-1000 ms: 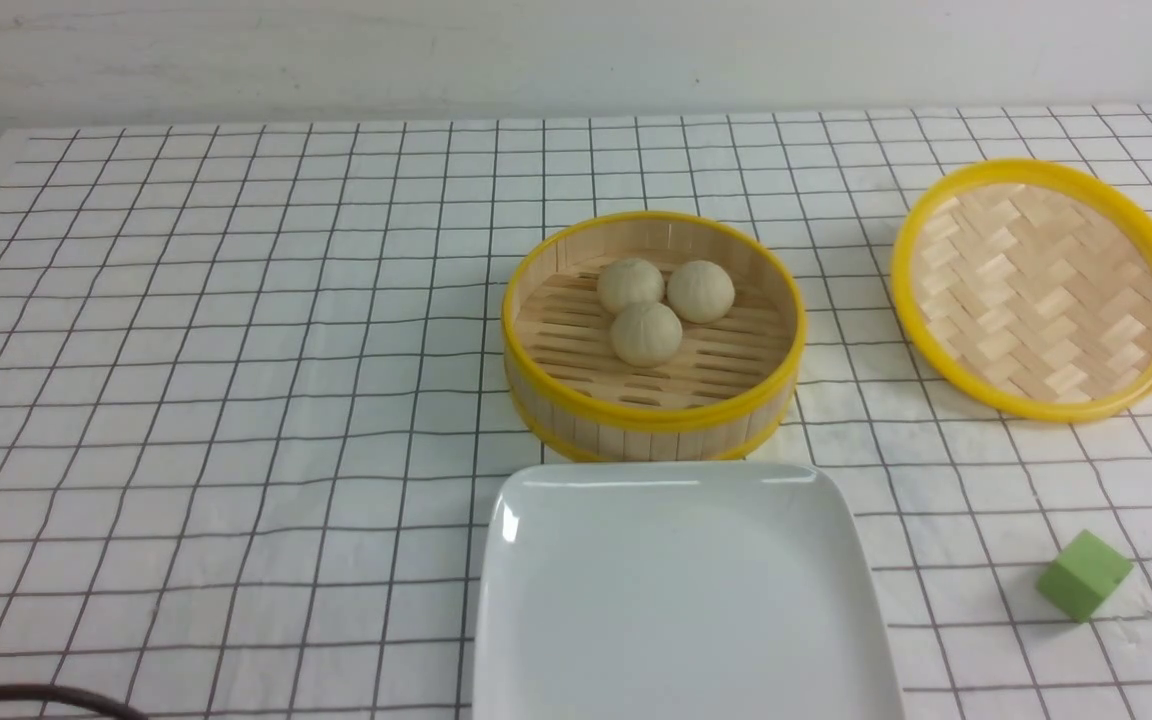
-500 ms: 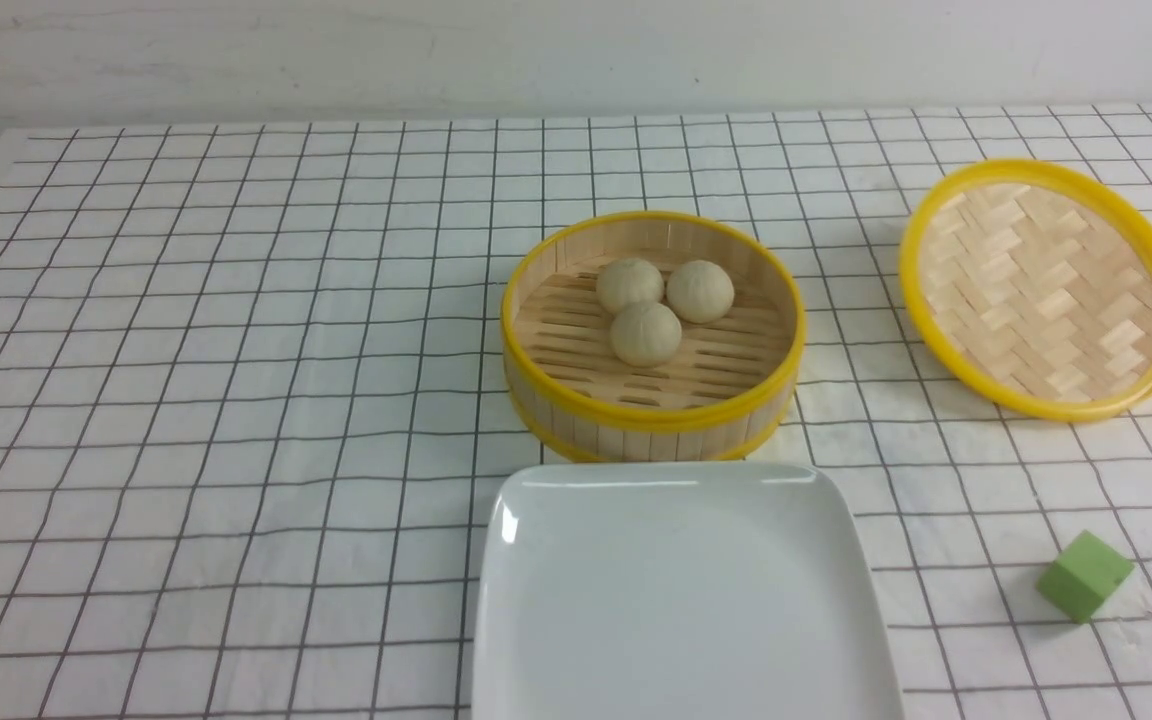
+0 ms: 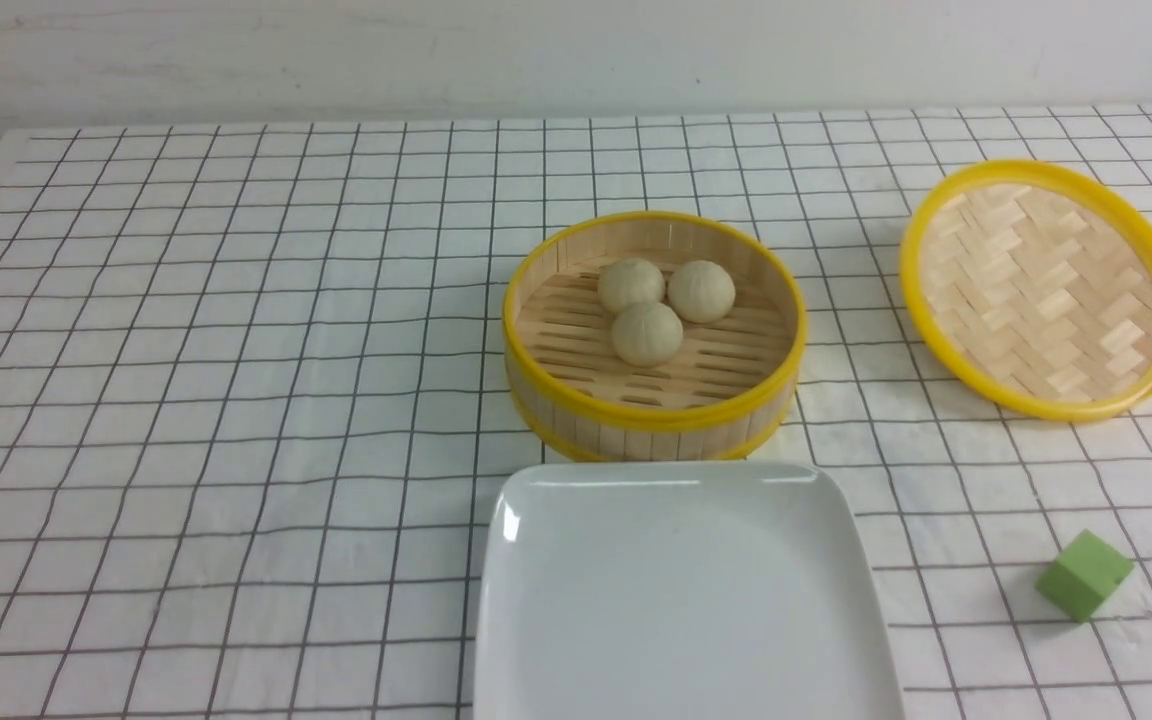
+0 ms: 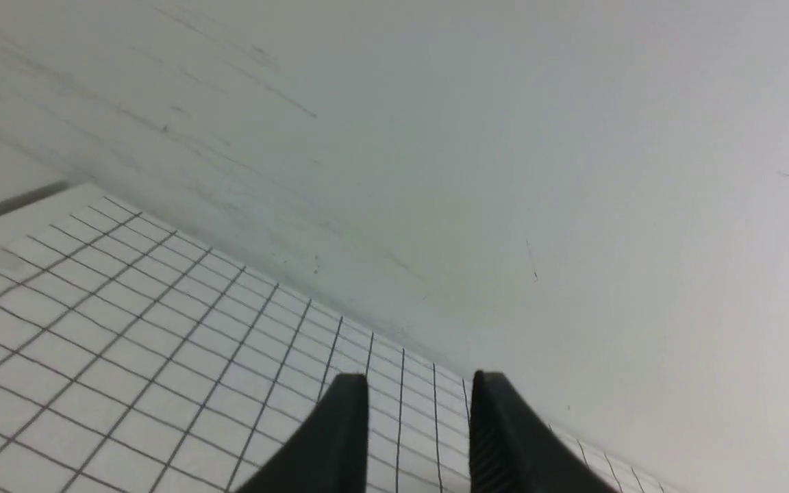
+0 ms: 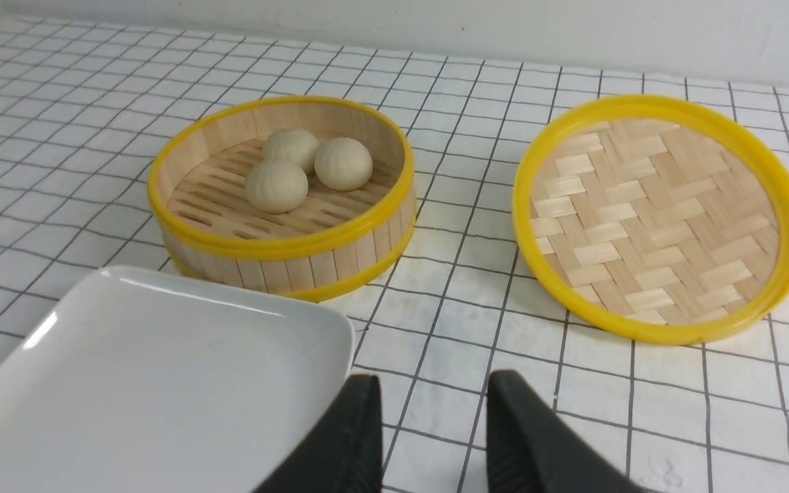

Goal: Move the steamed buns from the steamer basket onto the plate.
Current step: Use the right arm to grab the steamed stuffed bun that is closest to it

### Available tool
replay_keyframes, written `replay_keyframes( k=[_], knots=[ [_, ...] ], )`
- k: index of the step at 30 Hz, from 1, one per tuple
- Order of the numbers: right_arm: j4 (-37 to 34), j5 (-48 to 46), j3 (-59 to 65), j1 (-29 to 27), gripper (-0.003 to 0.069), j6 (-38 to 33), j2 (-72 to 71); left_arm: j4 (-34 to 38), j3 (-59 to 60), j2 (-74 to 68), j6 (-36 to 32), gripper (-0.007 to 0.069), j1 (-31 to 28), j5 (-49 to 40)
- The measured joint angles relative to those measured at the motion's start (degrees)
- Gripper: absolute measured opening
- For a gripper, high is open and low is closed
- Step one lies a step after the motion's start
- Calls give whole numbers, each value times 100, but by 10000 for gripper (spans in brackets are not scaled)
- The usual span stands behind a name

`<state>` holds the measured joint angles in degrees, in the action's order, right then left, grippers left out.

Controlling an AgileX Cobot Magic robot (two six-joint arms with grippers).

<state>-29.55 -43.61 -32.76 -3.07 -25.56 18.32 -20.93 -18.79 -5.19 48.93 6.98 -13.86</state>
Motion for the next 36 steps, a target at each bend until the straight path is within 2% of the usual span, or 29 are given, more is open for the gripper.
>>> replay_keyframes(
  k=[4,7,10,14,15,20,23,25,29,30,31,32,36],
  knots=[
    [-88,0,-367,0,240,-227,713,-7,-334,-551,-244,242,485,-275],
    [-336,0,-790,0,240,-301,1456,-20,-772,-1270,-854,242,1173,-573],
    [-666,11,-993,0,240,-481,1832,-31,-1025,-1687,-1205,242,1505,-614],
    [-1611,-178,-1426,0,240,-1448,2637,-153,-1359,-2523,-1497,242,1943,-619],
    [-1647,-198,-1446,0,240,-1495,2672,-153,-1363,-2555,-1505,242,1943,-619],
    [-2498,-631,-1793,11,240,-2463,3413,-971,-1383,-3156,-1422,242,1978,-613],
    [-2793,-571,-1821,11,240,-2820,3579,-1671,-1383,-3260,-1100,242,1978,-580],
    [-3001,-482,-1826,11,240,-3054,3659,-2333,-1390,-3273,-653,242,1978,-567],
    [-3376,-438,-1845,11,240,-3598,3862,-3778,-1390,-3314,734,242,1978,-602],
    [-3396,-438,-1844,11,240,-3636,3876,-3853,-1390,-3314,804,242,1978,-599],
    [-3452,-438,-1844,11,240,-3771,4009,-4493,-1390,-3360,1351,242,1978,-645],
    [-3458,-444,-1859,11,240,-3823,4103,-4801,-1390,-3382,1677,242,1978,-656],
    [-3452,-489,-2049,11,240,-3866,4438,-5348,-1390,-3416,2628,242,1978,-609]
  ],
)
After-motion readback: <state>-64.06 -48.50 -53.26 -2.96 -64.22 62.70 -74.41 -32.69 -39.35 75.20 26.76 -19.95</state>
